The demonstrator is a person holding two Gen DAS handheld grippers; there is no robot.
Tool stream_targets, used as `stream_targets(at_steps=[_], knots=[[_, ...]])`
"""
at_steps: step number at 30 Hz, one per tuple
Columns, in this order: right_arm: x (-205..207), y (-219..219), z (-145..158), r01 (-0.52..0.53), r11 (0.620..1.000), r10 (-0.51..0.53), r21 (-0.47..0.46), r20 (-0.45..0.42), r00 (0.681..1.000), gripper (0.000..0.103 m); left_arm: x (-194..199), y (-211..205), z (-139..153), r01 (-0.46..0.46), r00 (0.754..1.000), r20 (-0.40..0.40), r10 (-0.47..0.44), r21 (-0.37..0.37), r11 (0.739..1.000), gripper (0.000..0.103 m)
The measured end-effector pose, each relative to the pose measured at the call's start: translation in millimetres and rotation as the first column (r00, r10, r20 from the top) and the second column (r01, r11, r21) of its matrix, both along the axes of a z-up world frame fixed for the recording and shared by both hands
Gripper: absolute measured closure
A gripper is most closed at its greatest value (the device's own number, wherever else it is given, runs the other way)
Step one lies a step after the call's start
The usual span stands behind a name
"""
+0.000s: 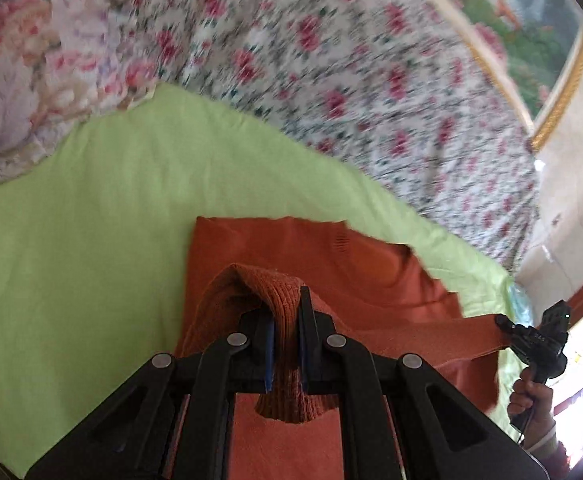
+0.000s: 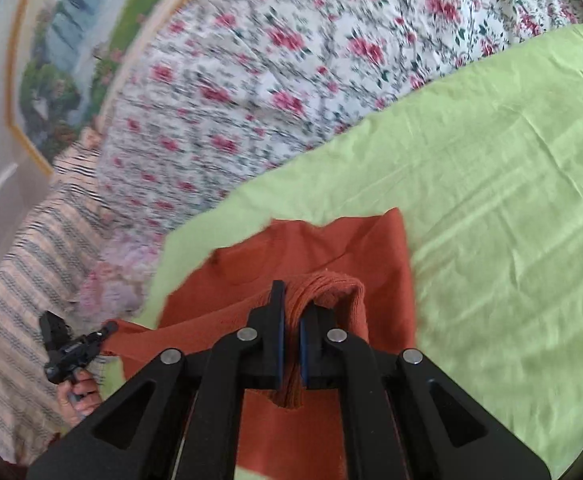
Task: Fold small clothes
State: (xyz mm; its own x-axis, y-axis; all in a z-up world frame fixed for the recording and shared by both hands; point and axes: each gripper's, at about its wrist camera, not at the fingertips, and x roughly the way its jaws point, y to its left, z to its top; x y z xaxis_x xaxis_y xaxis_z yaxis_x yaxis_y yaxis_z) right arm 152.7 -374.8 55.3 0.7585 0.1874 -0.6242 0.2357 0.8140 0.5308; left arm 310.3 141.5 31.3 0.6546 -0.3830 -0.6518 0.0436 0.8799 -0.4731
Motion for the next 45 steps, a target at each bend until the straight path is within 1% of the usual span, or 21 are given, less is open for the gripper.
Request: stream_targets(at_steps=[5, 8, 10, 12, 14, 16, 17, 18, 19, 20, 22, 23, 25, 26, 29, 33, 36, 38, 40, 42, 45], knots=[[32, -14, -38, 0.004, 1.0, -0.005, -0.014, -0.095, 0.995, 0.096, 34, 1, -40, -0.013, 0.997, -0.072, 0.013, 0.0, 1.0, 0.095], [41, -16, -60, 0.004, 0.999, -0.011, -0.041, -0.159, 0.987, 0.096, 41, 0, -60, -0.014, 0.993, -0.119, 0.015, 0.016, 1.0, 0.093], [41, -17, -68, 0.021, 0.999, -0.026, -0.032, -0.184, 0.983, 0.096, 39, 1, -68, -0.011, 0.989, -0.147, 0.012, 0.011, 1.0, 0.09], [34, -20, -68, 0.043, 0.999, -0.043, -0.005, -0.182, 0.982, 0.095, 28, -1, -68, 0.0, 0.989, -0.149, 0.001, 0.005, 1.0, 0.087], [20, -20, -58, 0.077, 0.997, -0.077, -0.005, -0.164, 0.983, 0.086, 2, -8, -61, 0.036, 0.99, -0.138, -0.036, -0.003, 0.999, 0.074], [-2, -10, -39, 0.088, 0.995, -0.092, -0.039, -0.106, 0.99, 0.084, -22, -22, -56, 0.091, 0.987, -0.13, -0.092, -0.014, 0.996, 0.066], [-12, 1, -31, 0.068, 0.996, -0.072, -0.056, -0.076, 0.995, 0.084, -33, -33, -56, 0.128, 0.983, -0.129, -0.129, -0.014, 0.992, 0.064], [-19, 18, -27, 0.005, 0.998, -0.009, -0.067, -0.057, 0.998, 0.084, -44, -51, -58, 0.179, 0.975, -0.135, -0.178, -0.007, 0.984, 0.063], [-17, 33, -28, -0.065, 0.995, 0.06, -0.07, -0.069, 0.996, 0.084, -51, -64, -60, 0.212, 0.968, -0.137, -0.209, 0.003, 0.977, 0.063], [-15, 53, -33, -0.158, 0.985, 0.15, -0.075, -0.106, 0.983, 0.084, -55, -76, -62, 0.245, 0.961, -0.138, -0.24, 0.017, 0.969, 0.059], [-6, 91, -49, -0.315, 0.944, 0.293, -0.095, -0.19, 0.937, 0.084, -56, -100, -62, 0.279, 0.955, -0.127, -0.267, 0.091, 0.956, 0.049], [-2, 107, -56, -0.376, 0.919, 0.345, -0.116, -0.222, 0.912, 0.084, -52, -108, -61, 0.286, 0.955, -0.123, -0.271, 0.126, 0.95, 0.049], [7, 123, -66, -0.42, 0.891, 0.366, -0.175, -0.272, 0.89, 0.084, -41, -113, -62, 0.292, 0.952, -0.131, -0.276, 0.131, 0.947, 0.049], [11, 125, -69, -0.427, 0.885, 0.367, -0.185, -0.285, 0.885, 0.084, -34, -112, -64, 0.292, 0.951, -0.14, -0.274, 0.124, 0.948, 0.05], [21, 116, -68, -0.392, 0.9, 0.331, -0.189, -0.287, 0.899, 0.085, -20, -101, -63, 0.282, 0.953, -0.146, -0.264, 0.116, 0.952, 0.057], [37, 94, -62, -0.314, 0.914, 0.237, -0.256, -0.292, 0.927, 0.085, 19, -92, -58, 0.244, 0.963, -0.144, -0.226, 0.127, 0.961, 0.061], [56, 70, -56, -0.231, 0.929, 0.15, -0.289, -0.278, 0.949, 0.085, 51, -83, -54, 0.201, 0.974, -0.138, -0.18, 0.158, 0.967, 0.063], [67, 48, -49, -0.139, 0.932, 0.051, -0.335, -0.259, 0.964, 0.085, 75, -73, -49, 0.15, 0.984, -0.123, -0.129, 0.181, 0.972, 0.063], [76, 27, -43, -0.043, 0.945, -0.034, -0.324, -0.228, 0.973, 0.085, 96, -58, -42, 0.07, 0.994, -0.1, -0.052, 0.181, 0.981, 0.065], [73, 8, -38, 0.064, 0.954, -0.13, -0.292, -0.21, 0.969, 0.085, 104, -39, -36, -0.007, 0.995, -0.094, 0.02, 0.133, 0.991, 0.065], [56, 4, -30, 0.101, 0.969, -0.142, -0.227, -0.173, 0.975, 0.085, 88, -24, -33, -0.046, 0.995, -0.081, 0.052, 0.077, 0.996, 0.065]])
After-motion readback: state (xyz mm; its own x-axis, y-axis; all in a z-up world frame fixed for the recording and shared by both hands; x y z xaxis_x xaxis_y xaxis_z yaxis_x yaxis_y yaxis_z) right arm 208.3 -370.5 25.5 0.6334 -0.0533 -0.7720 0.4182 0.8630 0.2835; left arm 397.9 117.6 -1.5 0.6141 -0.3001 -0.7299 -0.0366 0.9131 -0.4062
